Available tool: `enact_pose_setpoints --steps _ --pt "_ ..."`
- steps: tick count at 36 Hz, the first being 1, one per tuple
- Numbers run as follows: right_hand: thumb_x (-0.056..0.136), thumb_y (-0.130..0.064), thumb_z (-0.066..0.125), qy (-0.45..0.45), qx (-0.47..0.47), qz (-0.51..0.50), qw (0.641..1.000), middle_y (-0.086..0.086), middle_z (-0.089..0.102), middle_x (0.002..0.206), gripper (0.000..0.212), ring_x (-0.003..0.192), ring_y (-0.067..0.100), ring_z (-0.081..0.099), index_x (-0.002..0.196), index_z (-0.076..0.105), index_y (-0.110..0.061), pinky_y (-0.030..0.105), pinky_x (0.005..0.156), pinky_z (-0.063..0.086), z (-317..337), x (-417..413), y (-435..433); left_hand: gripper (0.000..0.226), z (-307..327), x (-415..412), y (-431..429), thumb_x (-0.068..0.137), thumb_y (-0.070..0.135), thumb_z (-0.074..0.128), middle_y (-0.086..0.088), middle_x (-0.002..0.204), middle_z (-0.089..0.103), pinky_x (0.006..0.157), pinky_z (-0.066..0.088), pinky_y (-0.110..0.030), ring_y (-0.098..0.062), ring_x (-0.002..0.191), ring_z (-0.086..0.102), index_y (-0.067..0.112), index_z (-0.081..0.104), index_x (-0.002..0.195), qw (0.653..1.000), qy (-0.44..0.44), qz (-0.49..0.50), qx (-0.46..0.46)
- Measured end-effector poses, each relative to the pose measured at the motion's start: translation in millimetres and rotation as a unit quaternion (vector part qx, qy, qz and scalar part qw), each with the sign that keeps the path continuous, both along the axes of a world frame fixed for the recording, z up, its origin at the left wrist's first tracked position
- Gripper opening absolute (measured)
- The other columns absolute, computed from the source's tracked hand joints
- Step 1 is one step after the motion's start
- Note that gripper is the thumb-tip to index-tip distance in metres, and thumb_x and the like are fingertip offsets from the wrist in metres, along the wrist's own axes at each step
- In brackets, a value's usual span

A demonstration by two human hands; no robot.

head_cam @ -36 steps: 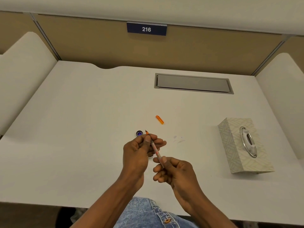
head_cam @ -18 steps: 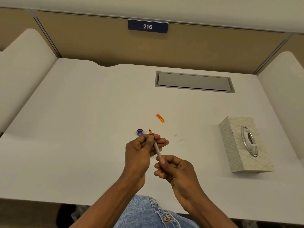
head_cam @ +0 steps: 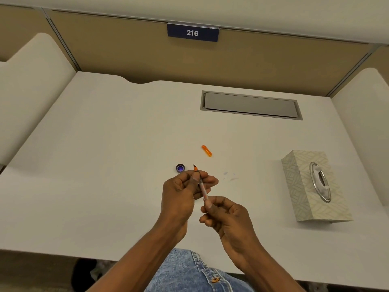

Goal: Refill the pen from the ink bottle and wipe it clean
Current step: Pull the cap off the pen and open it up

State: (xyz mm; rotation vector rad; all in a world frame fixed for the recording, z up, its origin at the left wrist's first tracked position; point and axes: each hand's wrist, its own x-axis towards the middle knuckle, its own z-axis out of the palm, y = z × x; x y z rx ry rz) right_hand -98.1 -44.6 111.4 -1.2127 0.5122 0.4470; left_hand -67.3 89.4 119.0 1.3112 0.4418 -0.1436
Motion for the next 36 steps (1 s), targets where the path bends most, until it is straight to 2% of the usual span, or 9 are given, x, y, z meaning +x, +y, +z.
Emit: enact_pose_setpoints --steps 3,7,10,17,19,23,31,36 --pt "0.082 -0.025 0.076 -0.002 0.011 -0.006 1.000 0.024 0.078 0.091 0.034 0.063 0.025 0.069 0.105 0.079 0.000 0.024 0.054 0.055 4.1 0.4 0.9 0.026 0.2 0.6 0.0 0.110 0.017 0.052 -0.008 0.098 0.085 0.091 0.066 -0.033 -0.023 0.096 0.083 0.006 0.076 0.109 1.000 -0.002 -0.004 0.002" --pt "0.087 -0.038 0.069 -0.002 0.016 0.001 1.000 0.023 0.079 0.089 0.042 0.060 0.023 0.067 0.101 0.083 -0.001 0.023 0.050 0.052 5.5 -0.4 1.4 0.026 1.4 0.6 -1.3 0.110 0.017 0.053 -0.010 0.099 0.085 0.092 0.065 -0.034 -0.025 0.098 0.083 0.004 0.076 0.109 1.000 -0.008 -0.005 -0.007" --pt "0.088 -0.036 0.068 -0.006 0.008 0.002 1.000 0.022 0.077 0.086 0.041 0.058 0.022 0.064 0.099 0.082 0.000 0.022 0.049 0.051 4.5 -0.6 1.3 0.026 1.2 0.5 -2.6 0.110 0.016 0.052 -0.011 0.099 0.085 0.094 0.064 -0.036 -0.025 0.099 0.083 0.002 0.075 0.109 1.000 -0.008 -0.007 -0.013" --pt "0.074 -0.024 0.080 -0.009 -0.002 -0.008 1.000 0.020 0.075 0.082 0.039 0.058 0.022 0.063 0.101 0.078 0.004 0.023 0.052 0.052 4.4 0.2 -0.9 0.027 -0.7 -0.4 -3.8 0.110 0.016 0.053 -0.012 0.100 0.084 0.094 0.065 -0.038 -0.026 0.100 0.082 0.001 0.075 0.110 1.000 -0.011 -0.014 -0.015" --pt "0.075 -0.026 0.079 -0.006 0.003 -0.014 1.000 0.021 0.075 0.082 0.040 0.059 0.023 0.063 0.102 0.079 0.003 0.023 0.050 0.051 5.1 0.1 -0.7 0.027 -0.3 -0.3 -3.6 0.110 0.016 0.053 -0.011 0.100 0.085 0.093 0.065 -0.036 -0.025 0.099 0.082 0.002 0.075 0.110 1.000 -0.012 -0.013 -0.016" --pt "0.094 -0.034 0.068 0.008 0.011 -0.010 1.000 0.020 0.075 0.081 0.038 0.060 0.022 0.066 0.098 0.083 0.000 0.023 0.050 0.050 4.3 -0.4 -1.3 0.027 1.5 0.7 -3.1 0.110 0.016 0.052 -0.012 0.100 0.084 0.092 0.065 -0.034 -0.026 0.099 0.083 0.001 0.075 0.110 1.000 -0.014 -0.007 -0.019" --pt "0.076 -0.022 0.077 -0.004 0.007 -0.007 1.000 0.023 0.076 0.087 0.037 0.064 0.024 0.067 0.103 0.077 0.003 0.025 0.056 0.055 3.2 1.5 -0.2 0.027 1.1 0.9 -2.0 0.111 0.016 0.052 -0.012 0.100 0.084 0.091 0.066 -0.033 -0.025 0.099 0.083 0.001 0.075 0.111 1.000 -0.012 -0.006 -0.024" --pt "0.086 -0.033 0.069 0.005 0.040 -0.007 0.999 0.023 0.076 0.086 0.042 0.065 0.026 0.068 0.105 0.079 0.004 0.026 0.057 0.056 3.8 1.3 0.8 0.027 2.1 1.8 -1.9 0.110 0.016 0.052 -0.012 0.100 0.084 0.090 0.066 -0.032 -0.025 0.098 0.083 0.001 0.075 0.111 1.000 -0.013 -0.004 -0.023"
